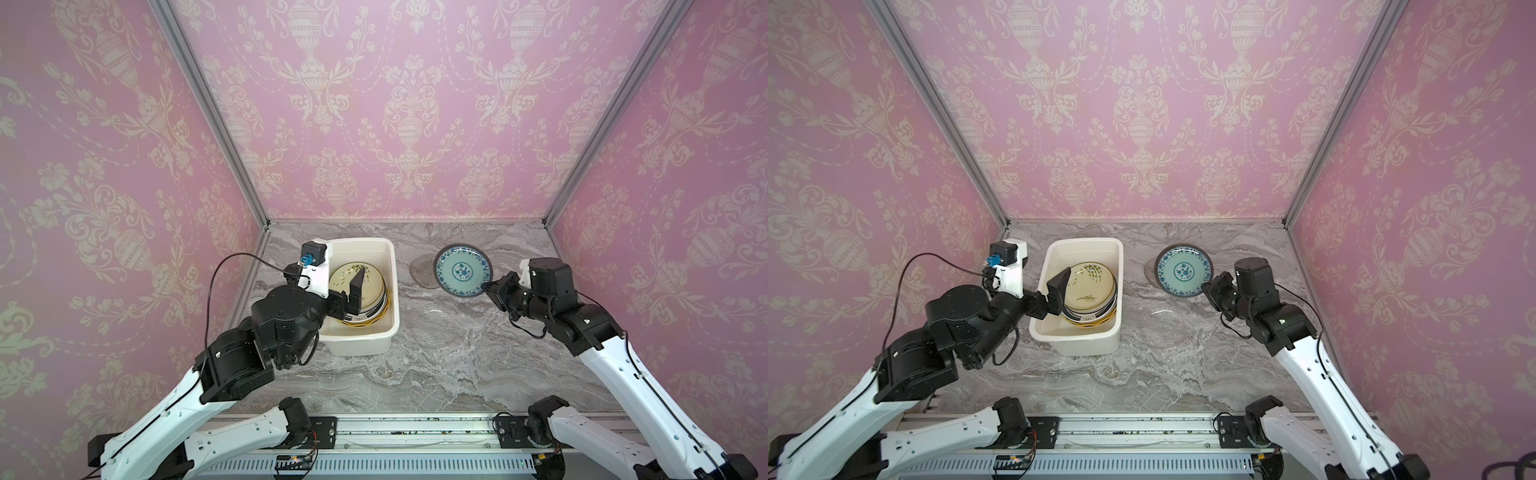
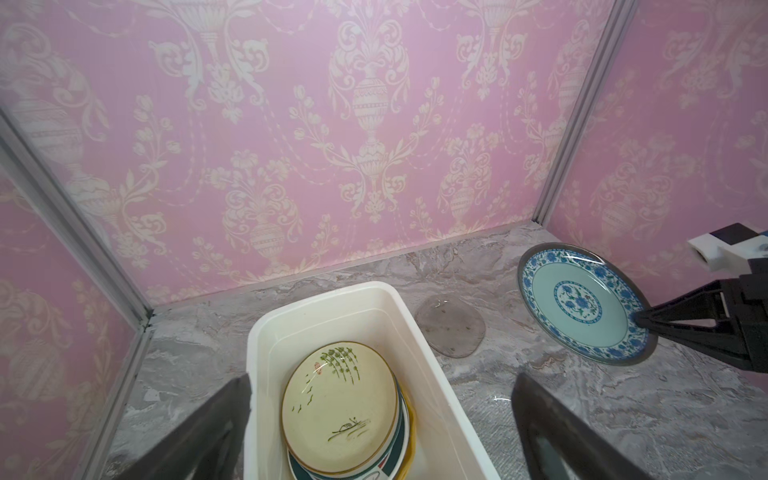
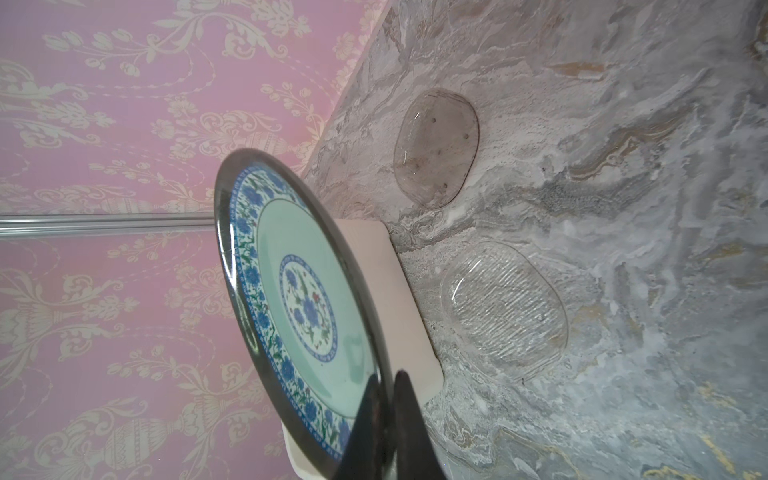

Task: Place the plates into the plastic bin on the countertop
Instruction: 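Lift the blue-floral plate upright and carry it over the bin with the right gripper, then lower the blue-floral plate onto the stacked plates with the right gripper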

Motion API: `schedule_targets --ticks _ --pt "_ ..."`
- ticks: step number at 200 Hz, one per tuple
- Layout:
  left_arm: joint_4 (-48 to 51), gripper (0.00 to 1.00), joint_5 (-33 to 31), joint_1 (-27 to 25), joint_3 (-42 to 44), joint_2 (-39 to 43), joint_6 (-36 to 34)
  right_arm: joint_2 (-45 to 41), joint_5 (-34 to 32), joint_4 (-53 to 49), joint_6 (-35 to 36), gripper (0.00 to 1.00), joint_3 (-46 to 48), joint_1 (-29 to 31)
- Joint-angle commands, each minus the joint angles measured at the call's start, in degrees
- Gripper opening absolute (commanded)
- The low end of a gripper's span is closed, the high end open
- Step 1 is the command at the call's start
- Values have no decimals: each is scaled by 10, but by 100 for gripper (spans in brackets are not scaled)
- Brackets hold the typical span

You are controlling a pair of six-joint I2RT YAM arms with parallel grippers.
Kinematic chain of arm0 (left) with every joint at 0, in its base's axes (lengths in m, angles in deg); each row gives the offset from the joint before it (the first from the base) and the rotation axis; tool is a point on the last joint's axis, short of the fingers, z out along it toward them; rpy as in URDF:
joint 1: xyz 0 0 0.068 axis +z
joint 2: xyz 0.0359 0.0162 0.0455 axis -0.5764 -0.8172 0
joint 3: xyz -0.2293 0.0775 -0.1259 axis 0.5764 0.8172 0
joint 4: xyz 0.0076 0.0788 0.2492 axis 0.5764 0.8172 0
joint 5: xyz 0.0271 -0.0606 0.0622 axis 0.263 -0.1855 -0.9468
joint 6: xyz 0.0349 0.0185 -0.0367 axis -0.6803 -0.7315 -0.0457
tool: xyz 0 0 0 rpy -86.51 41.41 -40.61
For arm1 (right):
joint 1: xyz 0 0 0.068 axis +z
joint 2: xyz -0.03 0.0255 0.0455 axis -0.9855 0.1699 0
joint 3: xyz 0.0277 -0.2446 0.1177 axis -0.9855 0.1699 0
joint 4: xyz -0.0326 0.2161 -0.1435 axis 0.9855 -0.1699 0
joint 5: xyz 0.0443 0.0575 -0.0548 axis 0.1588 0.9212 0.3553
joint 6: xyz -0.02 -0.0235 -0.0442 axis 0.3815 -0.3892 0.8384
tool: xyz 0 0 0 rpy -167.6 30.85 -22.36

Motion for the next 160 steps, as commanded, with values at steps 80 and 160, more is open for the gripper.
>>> schedule_targets --ticks 80,160 --pt "-14 99 -52 4 42 48 -88 213 -246 86 -242 0 -157 290" --pt "-48 99 -83 4 51 97 -151 439 -274 96 -394 0 -332 357"
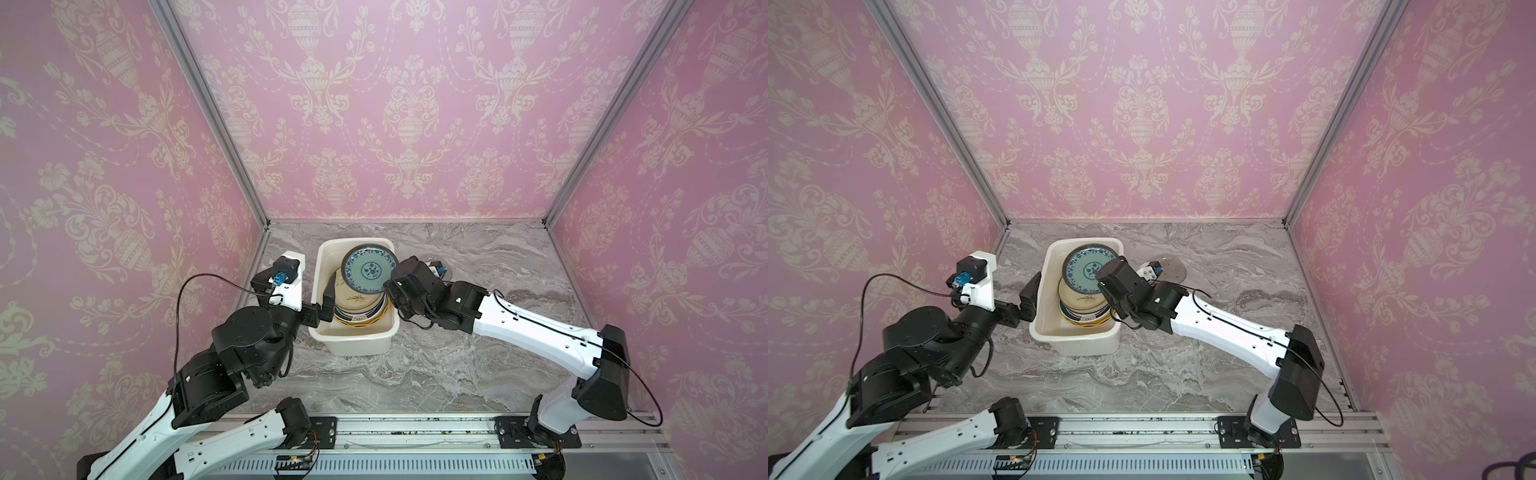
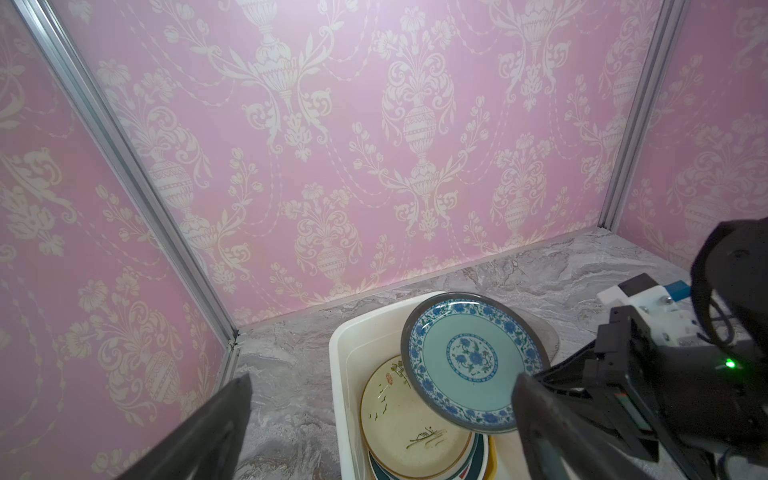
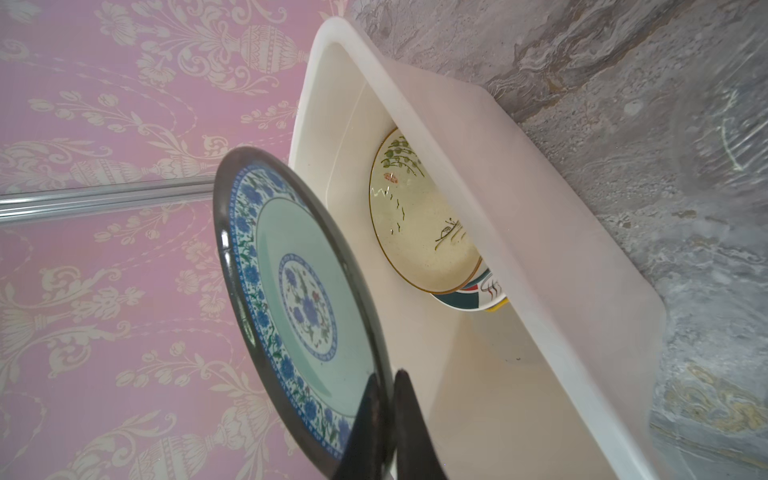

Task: Place the plates into the plastic bin on the countertop
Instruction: 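Lower the blue-floral plate onto the stacked plates with the right gripper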

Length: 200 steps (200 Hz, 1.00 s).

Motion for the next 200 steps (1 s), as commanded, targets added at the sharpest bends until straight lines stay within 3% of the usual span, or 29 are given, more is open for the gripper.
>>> schedule_targets --ticks 1,19,77,200 --pt "-20 99 -24 4 9 11 -29 53 -20 17 -73 0 -56 7" --pt "-24 99 -24 4 11 16 -27 101 -22 34 -99 0 -92 11" --pt "-39 99 -28 4 18 30 -40 221 -60 -63 -118 0 -228 11" --pt "-61 99 -31 4 44 47 -61 369 -71 -203 -131 0 -393 1"
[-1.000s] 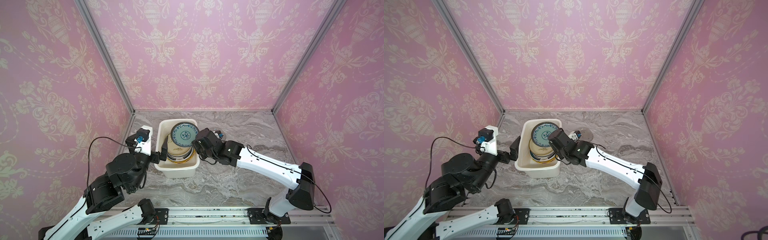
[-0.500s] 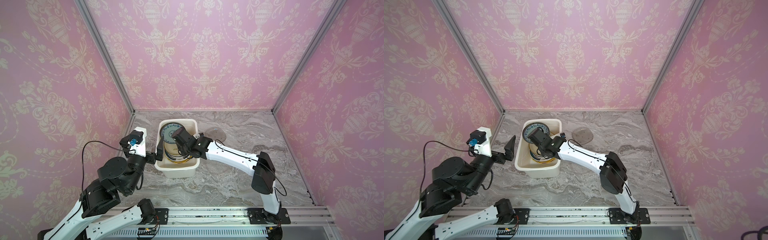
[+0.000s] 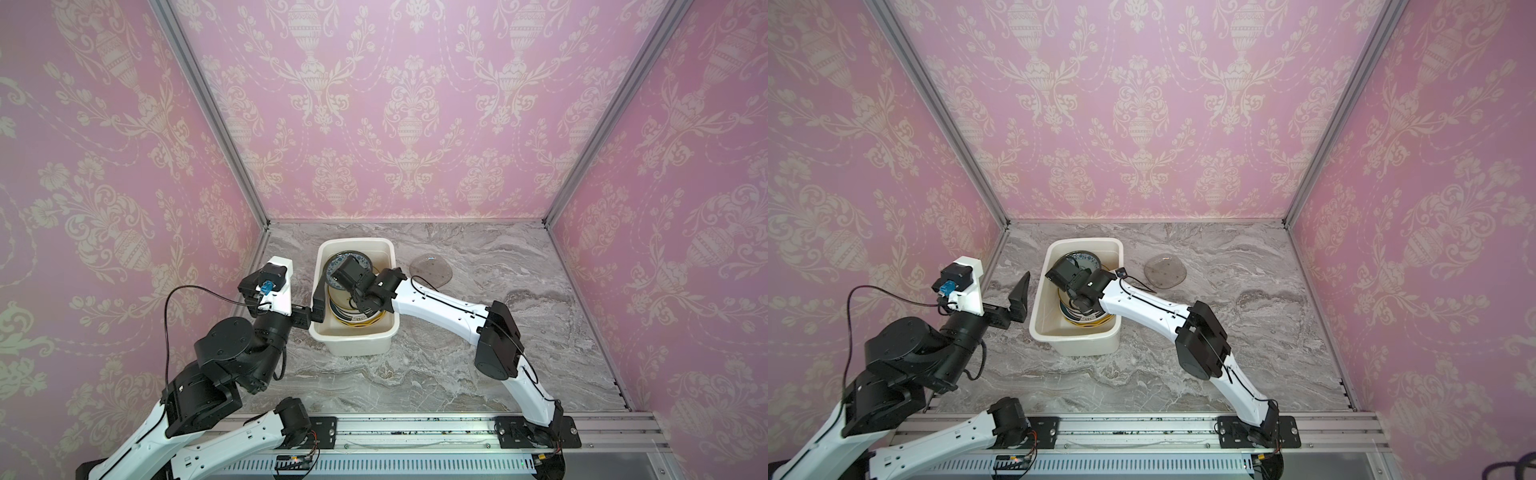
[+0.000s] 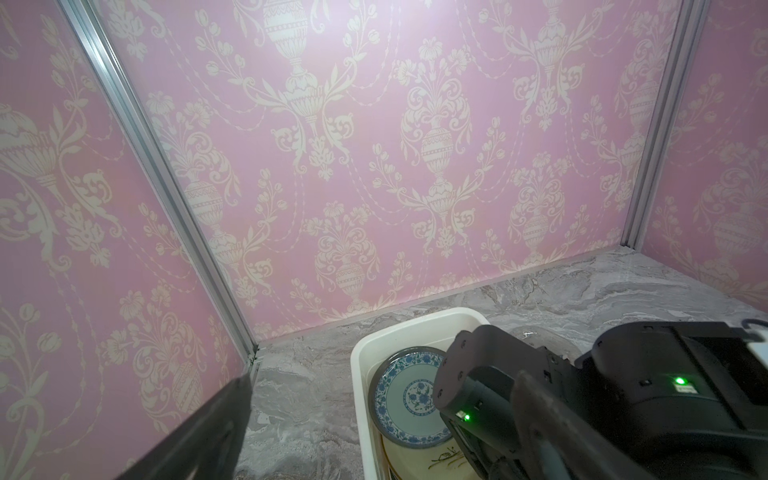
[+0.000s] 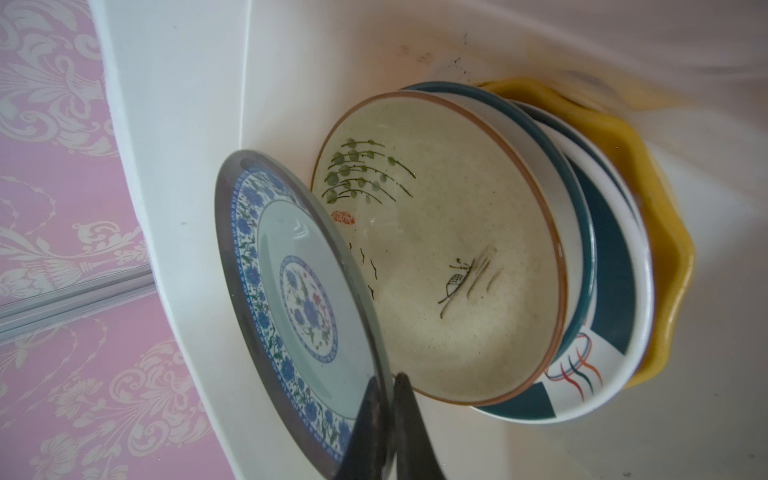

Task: Place the plates into the plastic bin on the countertop
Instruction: 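Lower the blue-floral plate onto the stacked plates with the right gripper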

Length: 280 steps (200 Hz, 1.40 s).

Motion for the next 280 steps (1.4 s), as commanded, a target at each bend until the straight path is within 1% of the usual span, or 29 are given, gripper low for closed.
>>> schedule_targets --ticks 1,94,155,186,256,280 --pt "-15 99 -15 3 8 9 -16 24 -10 -45 -2 0 -37 -4" --pt "-20 99 -22 4 15 18 -32 79 13 -63 1 0 -57 -12" --pt "-23 99 -28 4 19 25 -39 98 24 -56 -13 0 -65 -12" --pt "-26 99 -30 4 18 27 -42 102 26 -58 -18 2 -70 -13" --pt "-36 99 -28 4 21 27 -41 92 7 -115 -62 1 -76 -4" --pt "-35 99 -24 4 19 26 -39 103 4 -133 -62 2 -93 -3"
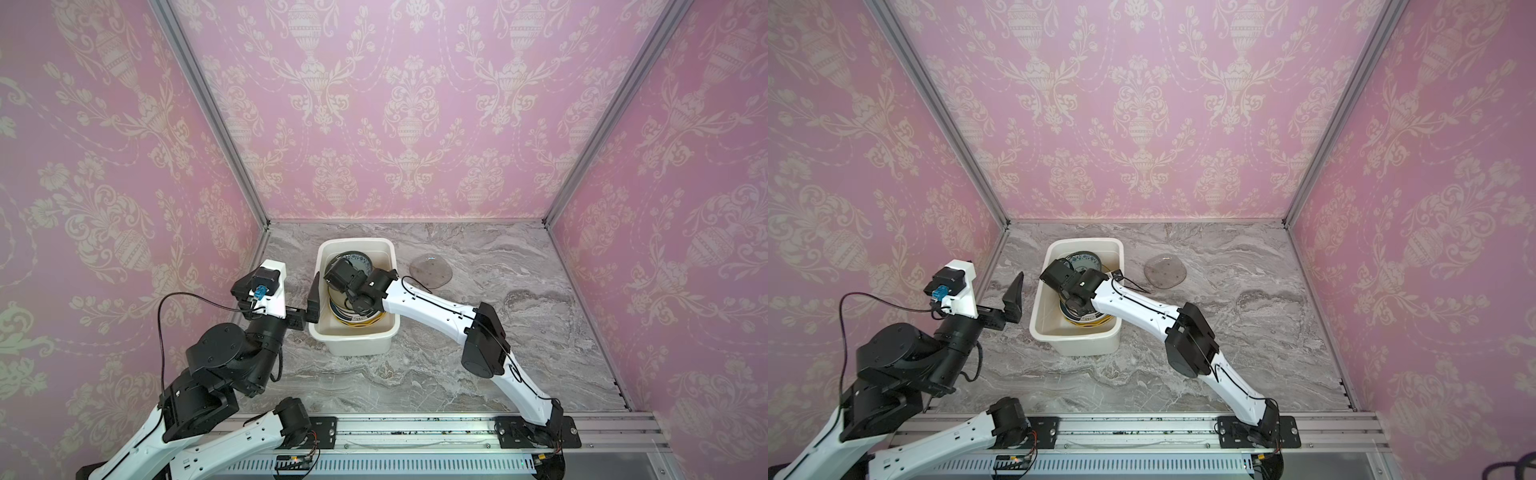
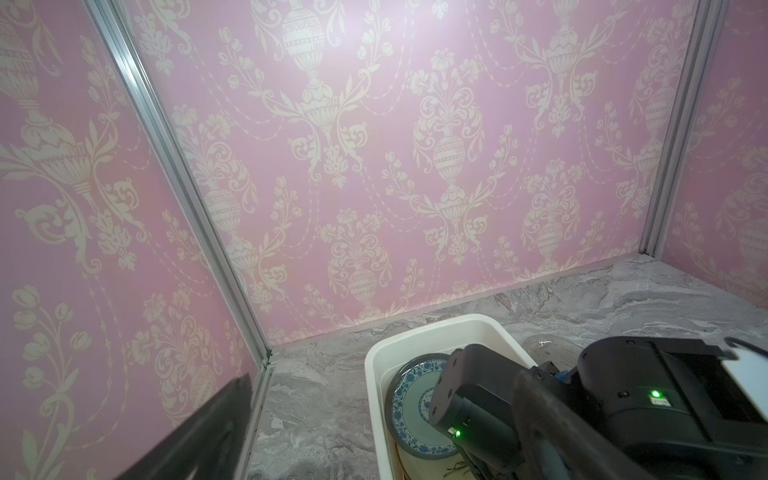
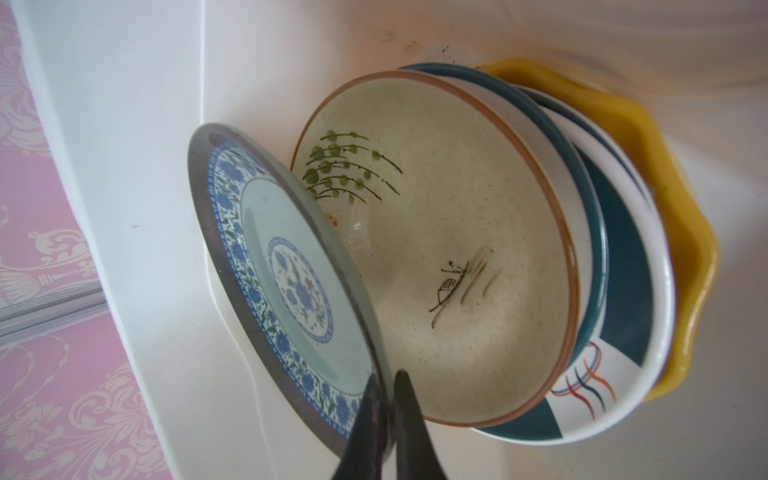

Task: Place the plates into the plastic bin on the countertop
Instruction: 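Lower the blue-floral plate onto the stacked plates with the right gripper, then open the right gripper and raise it out of the bin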

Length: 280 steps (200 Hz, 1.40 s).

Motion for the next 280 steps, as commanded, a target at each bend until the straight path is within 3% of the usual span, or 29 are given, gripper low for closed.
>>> schedule_targets --ticks 1,85,108,158,201,226,280 --pt "-11 99 -9 4 3 5 -10 42 10 -78 -43 2 -14 -5" --pt "-12 99 -16 4 -2 15 -23 60 11 -101 -41 9 -24 -6" --pt "-12 99 -19 4 -2 17 -25 58 11 -100 -40 23 -24 -7" --pt "-6 99 -24 4 -8 21 -25 35 8 -61 -13 41 -24 -8" --pt "7 99 -22 4 -27 10 -12 -11 3 -31 38 67 -22 -6" --pt "19 99 -18 4 -42 -3 1 -47 0 -4 70 72 1 -6" --pt "65 99 -3 4 -83 -33 40 -152 13 107 111 73 146 -14"
